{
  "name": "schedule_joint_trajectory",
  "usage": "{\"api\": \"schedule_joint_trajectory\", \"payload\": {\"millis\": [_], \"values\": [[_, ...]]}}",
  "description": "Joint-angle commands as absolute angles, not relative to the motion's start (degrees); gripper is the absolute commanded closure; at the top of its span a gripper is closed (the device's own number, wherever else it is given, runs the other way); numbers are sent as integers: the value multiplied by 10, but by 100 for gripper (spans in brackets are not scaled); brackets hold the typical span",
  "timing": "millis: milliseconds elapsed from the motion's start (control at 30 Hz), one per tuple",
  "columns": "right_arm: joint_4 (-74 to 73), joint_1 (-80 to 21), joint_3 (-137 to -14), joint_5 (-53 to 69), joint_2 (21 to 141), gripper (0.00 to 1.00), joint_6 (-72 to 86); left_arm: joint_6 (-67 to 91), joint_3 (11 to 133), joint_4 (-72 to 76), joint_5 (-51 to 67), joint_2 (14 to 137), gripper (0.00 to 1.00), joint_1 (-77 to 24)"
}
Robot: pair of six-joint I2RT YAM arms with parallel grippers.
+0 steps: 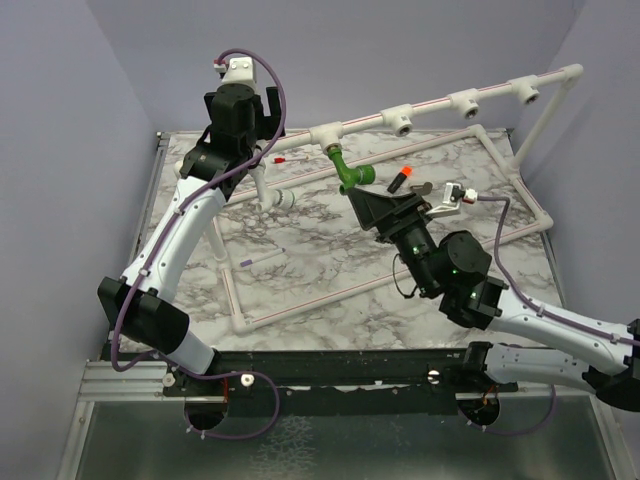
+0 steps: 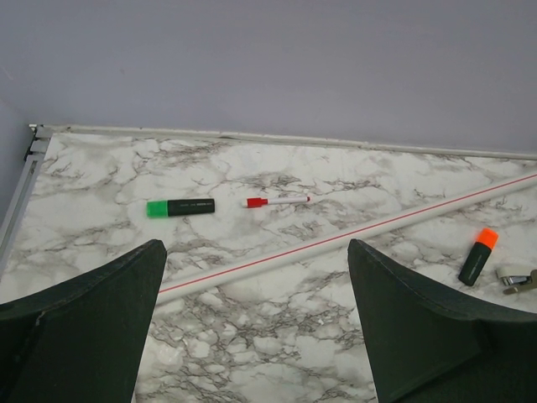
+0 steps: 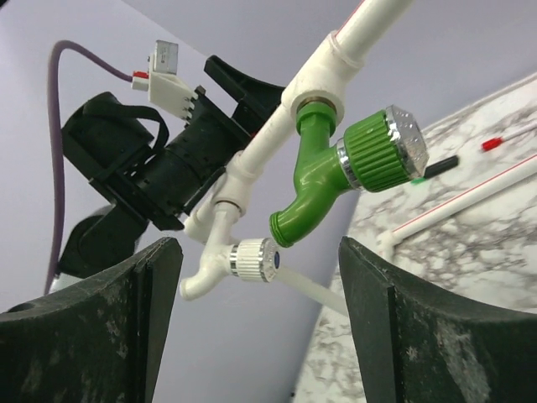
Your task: Install the water faucets
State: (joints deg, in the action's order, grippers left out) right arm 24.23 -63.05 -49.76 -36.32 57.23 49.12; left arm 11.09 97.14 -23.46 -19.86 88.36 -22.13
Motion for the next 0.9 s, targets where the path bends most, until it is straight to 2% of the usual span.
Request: {"api": "schedule_joint_trajectory", "payload": {"millis": [0, 500, 767, 867], "values": [[165, -635, -499, -358, 527, 21, 388, 100, 979, -294, -185, 903, 10, -226], [155, -634, -513, -300, 487, 22, -33, 102, 993, -302, -173, 920, 10, -226], [129, -635, -528, -228, 497, 14, -297, 104, 1003, -307, -164, 922, 10, -226], [127, -634, -523, -206, 502, 13, -401, 105, 1008, -310, -159, 923, 10, -226]]}}
